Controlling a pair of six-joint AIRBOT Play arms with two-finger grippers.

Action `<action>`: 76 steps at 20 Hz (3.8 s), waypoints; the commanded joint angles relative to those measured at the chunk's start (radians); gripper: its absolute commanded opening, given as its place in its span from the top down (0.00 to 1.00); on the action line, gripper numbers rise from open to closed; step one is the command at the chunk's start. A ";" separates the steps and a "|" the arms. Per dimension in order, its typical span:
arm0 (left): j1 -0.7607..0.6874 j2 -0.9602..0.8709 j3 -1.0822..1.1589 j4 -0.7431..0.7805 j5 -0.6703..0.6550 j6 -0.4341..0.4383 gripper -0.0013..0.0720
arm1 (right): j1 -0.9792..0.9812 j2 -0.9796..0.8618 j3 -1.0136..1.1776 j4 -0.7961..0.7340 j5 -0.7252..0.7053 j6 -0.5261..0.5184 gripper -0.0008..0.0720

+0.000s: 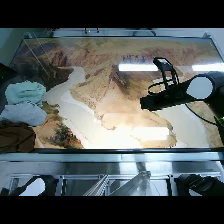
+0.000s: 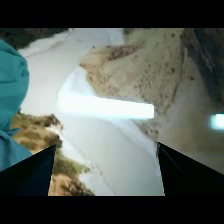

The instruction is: Fold the shirts.

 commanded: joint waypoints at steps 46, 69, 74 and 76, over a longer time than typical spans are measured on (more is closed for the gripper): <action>-0.128 -0.998 0.618 0.045 0.073 -0.068 0.04 | 0.001 -0.074 0.000 0.000 -0.075 0.000 0.96; -0.919 -0.680 0.203 -0.388 -0.093 0.094 0.01 | -0.391 -0.042 -0.001 -0.047 0.077 -0.087 0.96; -0.811 -0.680 0.291 -0.336 -0.248 0.045 0.01 | -0.389 -0.048 -0.002 0.214 0.111 -0.297 0.29; -0.743 -0.680 0.306 -0.180 -0.348 -0.034 0.03 | -0.389 -0.069 -0.015 0.414 0.114 -0.456 0.30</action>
